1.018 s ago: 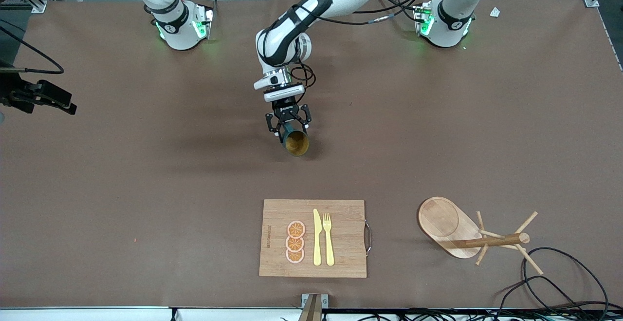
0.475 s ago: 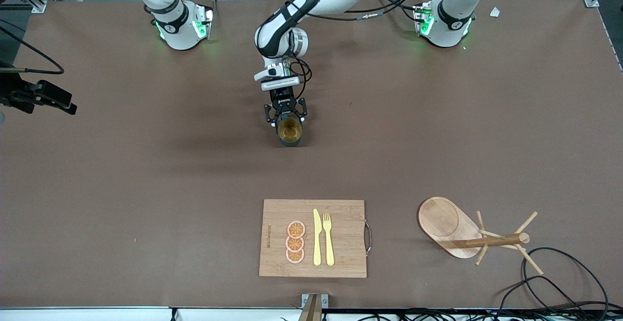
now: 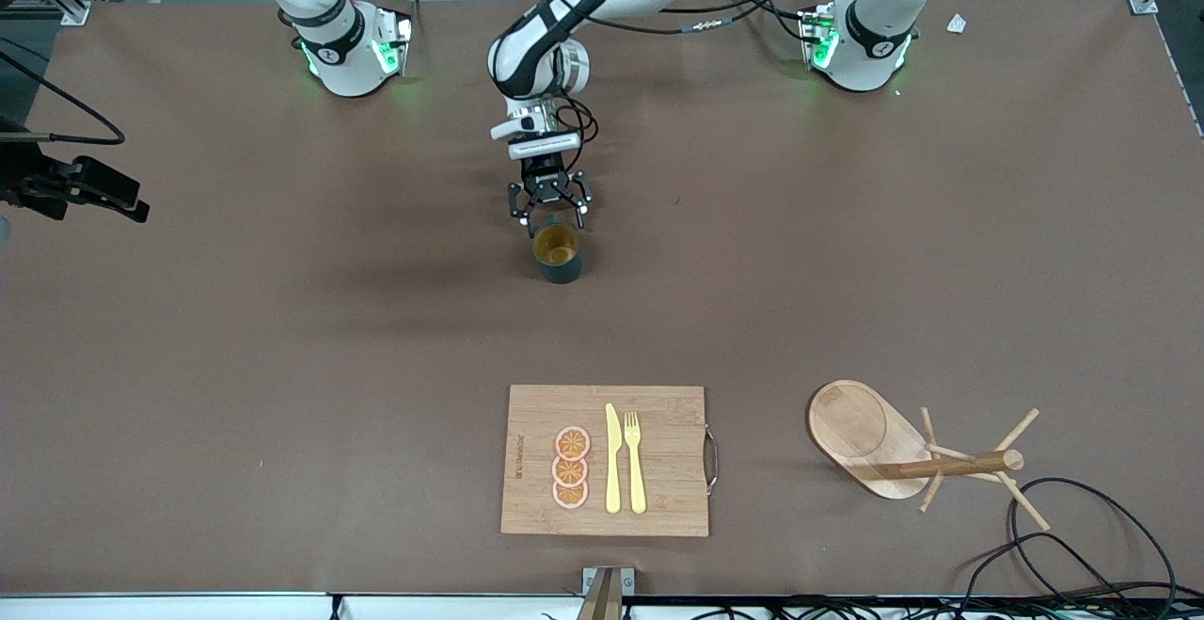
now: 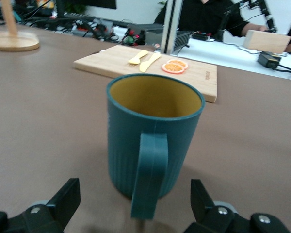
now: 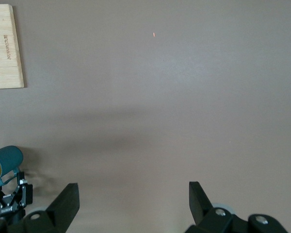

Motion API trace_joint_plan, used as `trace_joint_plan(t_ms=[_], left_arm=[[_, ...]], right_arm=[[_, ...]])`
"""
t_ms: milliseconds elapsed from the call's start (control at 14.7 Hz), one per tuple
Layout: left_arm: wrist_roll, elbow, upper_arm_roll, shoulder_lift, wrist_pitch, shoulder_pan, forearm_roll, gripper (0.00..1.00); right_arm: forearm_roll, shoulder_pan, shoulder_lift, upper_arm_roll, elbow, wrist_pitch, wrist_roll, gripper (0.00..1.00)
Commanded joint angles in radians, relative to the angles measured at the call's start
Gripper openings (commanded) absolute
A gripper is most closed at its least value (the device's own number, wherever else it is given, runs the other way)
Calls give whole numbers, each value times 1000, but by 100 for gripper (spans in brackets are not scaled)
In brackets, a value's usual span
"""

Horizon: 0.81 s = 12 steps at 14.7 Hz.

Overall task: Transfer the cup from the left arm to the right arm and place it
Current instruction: 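Set the teal mug upright on the table and open the left gripper, then raise the left gripper away while the right gripper reaches the mug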

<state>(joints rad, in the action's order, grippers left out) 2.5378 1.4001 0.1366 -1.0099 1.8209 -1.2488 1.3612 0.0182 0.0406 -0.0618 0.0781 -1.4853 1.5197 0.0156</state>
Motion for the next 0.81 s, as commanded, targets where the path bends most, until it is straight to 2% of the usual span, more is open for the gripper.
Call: trace_joint_plan(t_ms=[0,204,543,746], left_arm=[[2,2,6,51,-86,-38,-134,100],[-2,-18,38,114,-172,-46,-229,100],[-7,-32,35,290,-189,-32,-353,100],[-89,-30,38,431,-172,84,-448,100]], right_arm=[[-7,-8,0,-6,-4,2,3,100],[-7,-8,0,-6,-4,2,1,100],[-9,-8,0,-5,-6,2,1,100],[-11,-5,-19,-5,-6,-1,0,100]])
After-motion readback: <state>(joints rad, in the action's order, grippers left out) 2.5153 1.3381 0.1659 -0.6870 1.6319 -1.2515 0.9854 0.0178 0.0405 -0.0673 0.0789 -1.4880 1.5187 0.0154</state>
